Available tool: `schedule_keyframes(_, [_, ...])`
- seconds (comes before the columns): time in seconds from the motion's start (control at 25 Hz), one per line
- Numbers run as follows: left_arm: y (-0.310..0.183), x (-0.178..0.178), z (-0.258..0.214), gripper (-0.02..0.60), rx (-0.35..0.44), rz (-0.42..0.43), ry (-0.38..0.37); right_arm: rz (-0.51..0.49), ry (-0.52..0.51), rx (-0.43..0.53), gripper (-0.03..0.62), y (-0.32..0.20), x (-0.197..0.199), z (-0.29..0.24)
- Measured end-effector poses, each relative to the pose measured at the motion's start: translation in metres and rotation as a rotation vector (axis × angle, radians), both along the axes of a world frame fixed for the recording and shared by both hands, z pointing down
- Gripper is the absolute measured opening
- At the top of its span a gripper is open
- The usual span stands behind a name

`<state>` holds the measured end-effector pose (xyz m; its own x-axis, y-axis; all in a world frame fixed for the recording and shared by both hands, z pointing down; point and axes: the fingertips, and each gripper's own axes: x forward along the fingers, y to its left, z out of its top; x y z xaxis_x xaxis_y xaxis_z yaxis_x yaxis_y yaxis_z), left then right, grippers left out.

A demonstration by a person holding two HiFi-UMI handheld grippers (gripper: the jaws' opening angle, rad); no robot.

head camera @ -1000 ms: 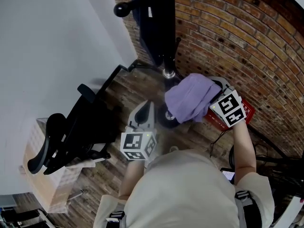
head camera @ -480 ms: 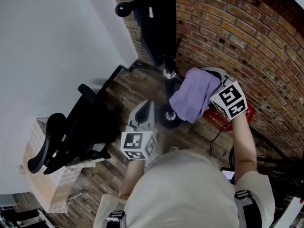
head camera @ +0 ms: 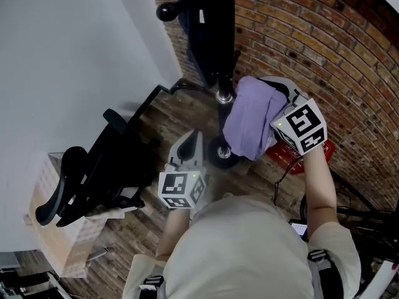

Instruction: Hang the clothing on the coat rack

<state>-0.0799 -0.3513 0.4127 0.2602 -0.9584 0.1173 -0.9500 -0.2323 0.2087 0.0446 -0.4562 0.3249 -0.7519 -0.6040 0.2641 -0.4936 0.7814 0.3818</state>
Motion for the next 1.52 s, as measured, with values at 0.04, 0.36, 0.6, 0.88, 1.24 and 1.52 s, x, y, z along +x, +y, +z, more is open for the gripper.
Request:
schedule_keyframes(0.04, [0.000, 0.000, 0.000, 0.005, 0.001, -0.001, 0.000, 0.000, -0.009, 0.003, 0.031, -0.001, -0.003, -0.004])
schedule_keyframes(0.36, [-0.001, 0.000, 0.000, 0.005, -0.001, 0.001, 0.001, -0.009, -0.041, 0.055, 0.031, -0.007, -0.023, -0.038])
schedule_keyframes(0.6, [0.000, 0.001, 0.001, 0.005, -0.004, 0.001, 0.004, 0.013, -0.042, 0.024, 0.031, -0.010, -0.026, -0.022])
schedule_keyframes(0.88, [0.003, -0.003, 0.003, 0.005, -0.010, -0.002, 0.006, 0.042, 0.020, -0.059, 0.031, -0.014, -0.018, 0.025])
schedule_keyframes(1.24, [0.008, 0.000, 0.003, 0.005, -0.012, 0.003, 0.001, -0.015, 0.034, -0.164, 0.034, -0.021, -0.014, 0.052])
schedule_keyframes(1.52, [0.009, 0.002, 0.002, 0.005, -0.007, 0.006, 0.000, -0.031, 0.225, -0.087, 0.038, -0.029, -0.002, 0.078])
